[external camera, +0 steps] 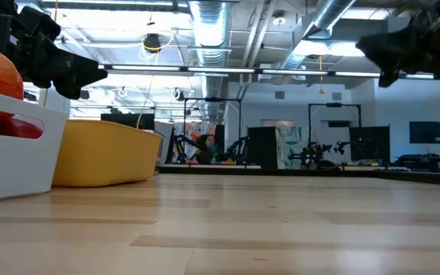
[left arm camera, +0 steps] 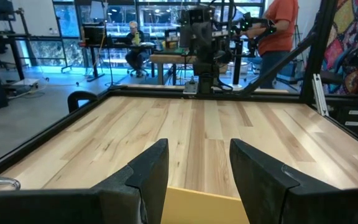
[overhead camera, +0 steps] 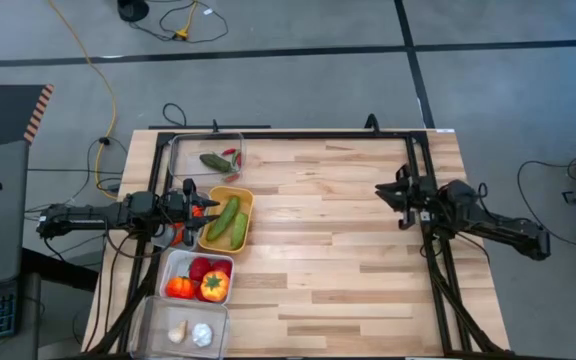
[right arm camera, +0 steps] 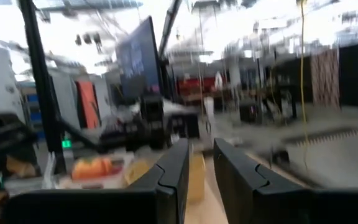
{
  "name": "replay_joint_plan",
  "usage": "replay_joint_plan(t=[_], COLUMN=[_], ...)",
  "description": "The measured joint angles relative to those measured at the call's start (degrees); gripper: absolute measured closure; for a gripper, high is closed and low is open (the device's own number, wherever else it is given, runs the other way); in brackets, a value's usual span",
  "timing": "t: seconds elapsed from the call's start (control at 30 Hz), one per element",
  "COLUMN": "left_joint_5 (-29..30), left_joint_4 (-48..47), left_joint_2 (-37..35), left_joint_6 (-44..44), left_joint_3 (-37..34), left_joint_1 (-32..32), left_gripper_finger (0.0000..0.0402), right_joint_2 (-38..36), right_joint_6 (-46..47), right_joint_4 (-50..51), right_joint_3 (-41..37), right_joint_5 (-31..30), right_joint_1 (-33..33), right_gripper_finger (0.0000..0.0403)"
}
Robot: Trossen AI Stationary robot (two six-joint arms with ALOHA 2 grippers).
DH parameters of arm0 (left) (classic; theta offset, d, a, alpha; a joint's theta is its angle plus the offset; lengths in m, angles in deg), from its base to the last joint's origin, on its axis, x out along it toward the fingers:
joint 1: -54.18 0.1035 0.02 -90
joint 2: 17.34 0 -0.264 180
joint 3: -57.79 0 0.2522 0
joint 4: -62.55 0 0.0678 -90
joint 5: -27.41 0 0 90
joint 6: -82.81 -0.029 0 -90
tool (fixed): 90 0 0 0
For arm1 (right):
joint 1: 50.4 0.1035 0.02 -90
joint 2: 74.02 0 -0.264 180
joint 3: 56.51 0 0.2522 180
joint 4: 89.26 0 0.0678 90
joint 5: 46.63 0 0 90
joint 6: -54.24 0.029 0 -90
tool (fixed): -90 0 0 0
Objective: Sort produce into baskets
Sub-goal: Return to Home Position
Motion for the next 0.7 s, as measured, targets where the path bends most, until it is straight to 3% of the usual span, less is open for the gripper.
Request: replay_joint_plan(t=[0.27,0.47,0.7], left_joint_5=[0.0,0.04,0.38], left_joint_4=[0.0,0.02,0.04], left_joint_2=[0.02,0.0,0.01], left_joint_6=[0.0,0.0,0.0], left_joint_3=[0.0,0.0,0.0], left_joint_1=[0.0,0.0,0.0], left_gripper_finger=[0.0244,0.0244,0.0244], right_joint_2=[0.03,1.49,4.37], right_joint_6=[-0.21,-3.23,0.25], right_joint_4=[13.01,14.3,14.59], right_joint_3=[0.0,0.0,-0.01], right_joint_5=[-2.28,-7.07,-7.34], right_joint_1=[-0.01,-0.01,0.07], right_gripper_finger=[0.0301,0.0301,0.0301])
